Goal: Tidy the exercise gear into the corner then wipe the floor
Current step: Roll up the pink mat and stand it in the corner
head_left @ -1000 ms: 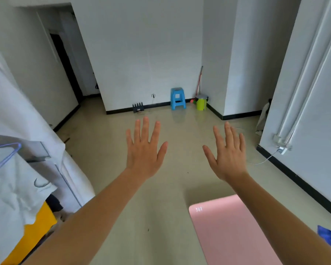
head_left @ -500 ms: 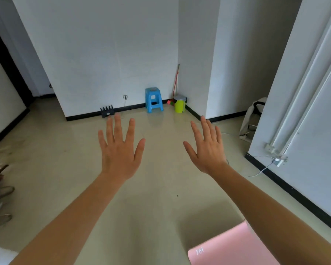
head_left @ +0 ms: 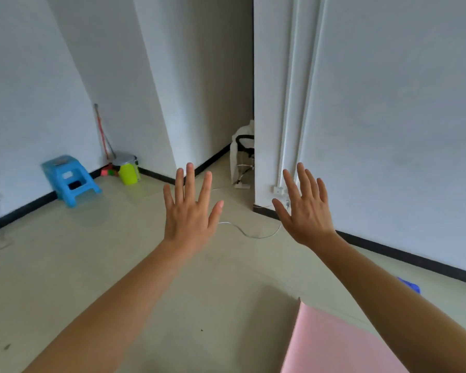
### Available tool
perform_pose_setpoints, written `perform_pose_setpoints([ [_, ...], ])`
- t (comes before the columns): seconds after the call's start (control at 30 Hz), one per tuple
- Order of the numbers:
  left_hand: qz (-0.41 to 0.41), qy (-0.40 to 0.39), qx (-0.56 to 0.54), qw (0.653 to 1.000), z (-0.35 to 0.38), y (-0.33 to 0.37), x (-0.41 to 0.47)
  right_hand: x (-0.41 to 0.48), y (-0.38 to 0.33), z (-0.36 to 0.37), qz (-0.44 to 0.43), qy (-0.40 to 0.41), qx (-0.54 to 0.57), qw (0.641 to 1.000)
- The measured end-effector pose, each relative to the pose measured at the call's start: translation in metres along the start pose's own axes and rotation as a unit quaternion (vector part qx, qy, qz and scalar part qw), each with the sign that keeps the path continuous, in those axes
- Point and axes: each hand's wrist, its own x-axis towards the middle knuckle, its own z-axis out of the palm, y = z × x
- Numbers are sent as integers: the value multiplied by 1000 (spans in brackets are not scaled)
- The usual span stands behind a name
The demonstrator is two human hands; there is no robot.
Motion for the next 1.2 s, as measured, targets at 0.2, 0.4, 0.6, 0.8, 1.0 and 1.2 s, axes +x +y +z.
perform_pose_setpoints([
  [0.2, 99, -20, -33, 994, 97, 40, 126, 60, 75, 65, 114, 3, -31, 993],
  [0.4, 249, -14, -55, 967, 172, 95, 272, 128, 153, 105, 240, 11, -57, 969],
  [0.6, 366, -27, -130, 921, 220, 208, 351, 99, 235, 83, 364, 35, -130, 922],
  [0.8, 515, -76, -200, 830, 277, 353, 347, -11, 282, 67, 569, 46, -202, 796],
  [1.0, 679, -128, -250, 678, 333, 467, 296, -84, 256, 90, 704, 48, -282, 650],
  [1.2, 773, -172, -244, 560, 381, 503, 207, -129, 183, 157, 810, 30, -280, 515],
])
